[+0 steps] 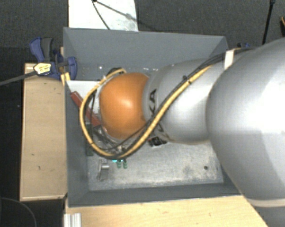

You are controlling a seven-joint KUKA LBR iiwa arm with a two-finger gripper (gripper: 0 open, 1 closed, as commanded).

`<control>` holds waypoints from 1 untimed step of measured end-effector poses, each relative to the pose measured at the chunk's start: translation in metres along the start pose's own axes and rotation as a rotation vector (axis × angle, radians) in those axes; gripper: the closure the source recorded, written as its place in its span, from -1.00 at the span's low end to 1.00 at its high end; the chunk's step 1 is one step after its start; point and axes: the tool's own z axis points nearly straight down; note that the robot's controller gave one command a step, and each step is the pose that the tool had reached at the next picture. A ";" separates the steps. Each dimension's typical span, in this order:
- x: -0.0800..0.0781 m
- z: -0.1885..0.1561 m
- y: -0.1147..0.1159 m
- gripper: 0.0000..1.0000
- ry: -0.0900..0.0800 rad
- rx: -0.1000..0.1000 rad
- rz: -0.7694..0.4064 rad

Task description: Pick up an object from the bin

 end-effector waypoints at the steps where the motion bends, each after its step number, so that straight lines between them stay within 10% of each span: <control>1: -0.019 0.056 -0.063 -1.00 -0.003 0.003 0.037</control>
Offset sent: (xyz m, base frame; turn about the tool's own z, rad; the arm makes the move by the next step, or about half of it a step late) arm 0.0186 -0.0584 -0.0527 0.0302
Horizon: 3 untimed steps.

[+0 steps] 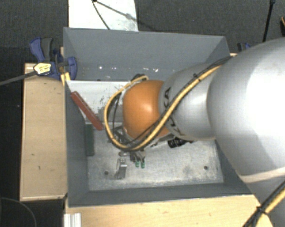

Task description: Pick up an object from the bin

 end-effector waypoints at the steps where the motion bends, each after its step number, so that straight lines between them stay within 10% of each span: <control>1: 0.001 -0.085 -0.091 -1.00 -0.012 -0.004 0.011; 2: -0.062 -0.001 -0.110 -1.00 -0.006 -0.004 0.147; 3: -0.072 0.010 -0.089 -1.00 -0.011 -0.008 0.151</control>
Offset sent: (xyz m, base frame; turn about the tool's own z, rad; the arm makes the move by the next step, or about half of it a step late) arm -0.0060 -0.0857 0.0813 0.0026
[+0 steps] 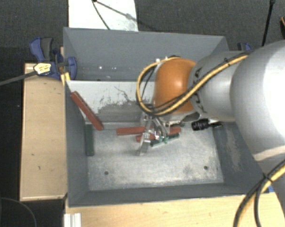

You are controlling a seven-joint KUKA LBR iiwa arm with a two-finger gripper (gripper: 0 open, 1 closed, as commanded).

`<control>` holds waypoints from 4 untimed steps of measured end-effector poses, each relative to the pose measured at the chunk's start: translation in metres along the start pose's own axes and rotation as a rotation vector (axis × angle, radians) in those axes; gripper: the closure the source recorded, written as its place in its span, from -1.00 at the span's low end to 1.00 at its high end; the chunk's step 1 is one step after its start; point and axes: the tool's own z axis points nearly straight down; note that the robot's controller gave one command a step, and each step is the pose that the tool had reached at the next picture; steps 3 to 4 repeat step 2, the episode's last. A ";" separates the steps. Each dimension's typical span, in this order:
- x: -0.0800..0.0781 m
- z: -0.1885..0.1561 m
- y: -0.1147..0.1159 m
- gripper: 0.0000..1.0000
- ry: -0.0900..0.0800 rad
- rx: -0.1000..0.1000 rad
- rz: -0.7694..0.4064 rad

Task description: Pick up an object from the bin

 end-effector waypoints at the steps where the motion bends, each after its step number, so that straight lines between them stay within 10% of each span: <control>1: -0.001 -0.002 -0.001 1.00 -0.003 -0.001 0.005; 2: 0.018 -0.139 -0.020 1.00 -0.003 0.000 -0.020; 4: 0.018 -0.139 -0.020 1.00 -0.003 0.000 -0.020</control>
Offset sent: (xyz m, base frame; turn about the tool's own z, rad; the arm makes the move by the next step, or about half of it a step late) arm 0.0000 0.0000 0.0000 0.0000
